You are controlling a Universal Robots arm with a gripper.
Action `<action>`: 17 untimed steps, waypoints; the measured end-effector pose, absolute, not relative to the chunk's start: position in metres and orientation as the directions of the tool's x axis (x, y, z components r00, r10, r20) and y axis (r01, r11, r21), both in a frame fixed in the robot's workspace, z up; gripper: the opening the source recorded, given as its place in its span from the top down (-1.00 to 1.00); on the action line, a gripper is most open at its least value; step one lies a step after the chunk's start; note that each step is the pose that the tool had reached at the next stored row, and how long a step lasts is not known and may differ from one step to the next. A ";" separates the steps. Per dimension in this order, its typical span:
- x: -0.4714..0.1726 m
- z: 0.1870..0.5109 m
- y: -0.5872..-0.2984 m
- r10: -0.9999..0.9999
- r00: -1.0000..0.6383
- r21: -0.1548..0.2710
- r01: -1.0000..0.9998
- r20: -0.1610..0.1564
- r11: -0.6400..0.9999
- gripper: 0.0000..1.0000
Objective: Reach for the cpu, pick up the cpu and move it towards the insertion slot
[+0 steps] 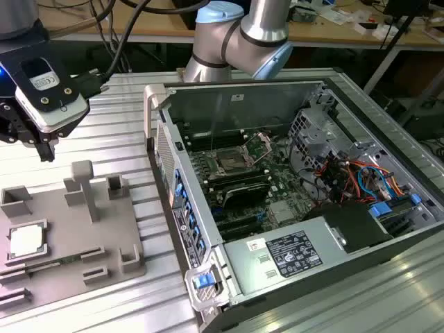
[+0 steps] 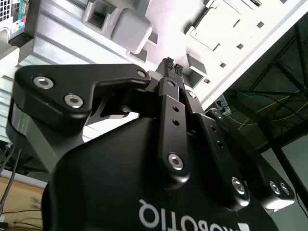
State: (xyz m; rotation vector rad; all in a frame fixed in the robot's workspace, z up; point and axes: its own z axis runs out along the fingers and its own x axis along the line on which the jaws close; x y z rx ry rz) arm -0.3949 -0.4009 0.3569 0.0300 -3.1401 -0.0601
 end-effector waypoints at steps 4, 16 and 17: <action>-0.395 0.357 -0.401 -0.019 -1.000 0.038 -0.019 0.000 0.999 0.79; -0.411 0.357 -0.401 -0.019 -1.000 0.038 -0.019 0.000 0.999 0.79; -0.412 0.357 -0.402 -0.019 -1.000 0.038 -0.019 0.000 0.999 0.79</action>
